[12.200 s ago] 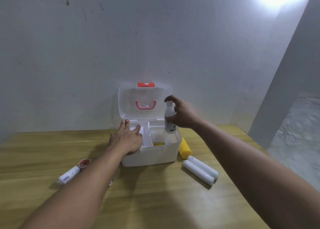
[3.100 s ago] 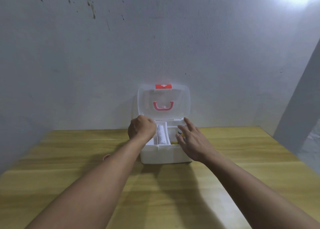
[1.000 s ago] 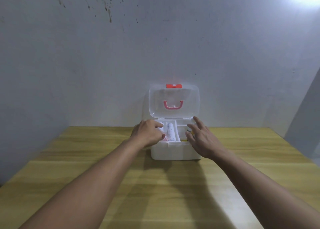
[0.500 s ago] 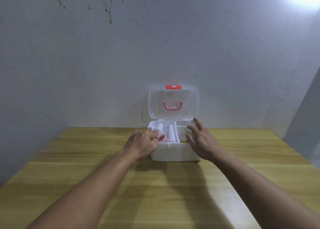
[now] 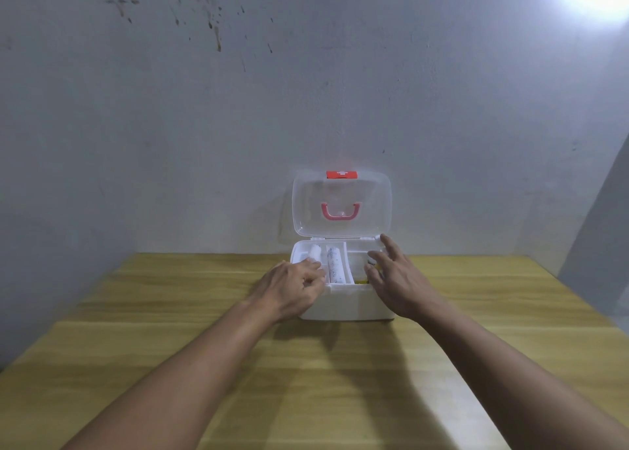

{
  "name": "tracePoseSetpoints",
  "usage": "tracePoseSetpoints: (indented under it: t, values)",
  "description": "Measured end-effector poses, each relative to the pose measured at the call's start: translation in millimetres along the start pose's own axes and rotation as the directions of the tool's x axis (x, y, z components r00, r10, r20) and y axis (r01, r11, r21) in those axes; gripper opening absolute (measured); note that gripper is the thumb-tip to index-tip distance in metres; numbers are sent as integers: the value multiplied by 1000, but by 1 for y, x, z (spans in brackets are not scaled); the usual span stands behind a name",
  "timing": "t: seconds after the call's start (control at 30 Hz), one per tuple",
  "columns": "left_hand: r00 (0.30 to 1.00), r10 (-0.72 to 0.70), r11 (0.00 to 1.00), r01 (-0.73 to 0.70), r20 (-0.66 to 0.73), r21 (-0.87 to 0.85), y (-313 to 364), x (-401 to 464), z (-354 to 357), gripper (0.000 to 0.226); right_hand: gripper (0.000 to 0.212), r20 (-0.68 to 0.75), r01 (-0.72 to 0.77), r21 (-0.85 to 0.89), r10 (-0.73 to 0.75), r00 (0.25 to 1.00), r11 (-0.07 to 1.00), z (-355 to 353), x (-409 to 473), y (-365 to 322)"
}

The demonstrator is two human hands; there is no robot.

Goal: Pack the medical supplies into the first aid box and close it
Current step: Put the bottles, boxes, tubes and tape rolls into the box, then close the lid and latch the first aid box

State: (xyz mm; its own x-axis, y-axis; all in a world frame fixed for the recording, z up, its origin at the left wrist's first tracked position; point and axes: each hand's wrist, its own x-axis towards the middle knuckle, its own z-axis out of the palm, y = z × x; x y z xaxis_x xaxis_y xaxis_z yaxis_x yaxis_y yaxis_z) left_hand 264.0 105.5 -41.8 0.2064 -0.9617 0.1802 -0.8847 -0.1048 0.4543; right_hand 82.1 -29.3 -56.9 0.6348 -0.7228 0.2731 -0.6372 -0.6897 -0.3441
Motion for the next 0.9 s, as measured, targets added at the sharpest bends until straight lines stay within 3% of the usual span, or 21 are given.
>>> tracePoseSetpoints:
  t: [0.17,0.27,0.33,0.43,0.57,0.7,0.9]
  values:
    - [998,-51,998,52,-27,37,0,1,1,32,44,1,-1,9,1,1000,1000,-1,-1,1]
    - [992,-80,996,76,-93,-46,5,8,-7,25,48,1,7,17,-7,1000,1000,-1,-1,1]
    - [970,-137,983,107,-203,-152,10,19,-17,35,50,2,9,20,-9,1000,1000,-1,-1,1]
    - [928,-265,936,182,-261,-302,11,46,-36,46,54,-3,9,26,-9,1000,1000,0,-1,1]
    - [908,-349,861,214,-230,-461,14,78,-57,51,57,-24,14,49,-13,1000,999,1,1,2]
    - [905,-390,767,218,-169,-603,17,103,-69,77,60,-34,13,70,-10,999,997,0,2,2]
    - [898,-400,699,170,-183,-694,17,122,-68,63,63,-3,8,69,-8,1000,998,-3,2,7]
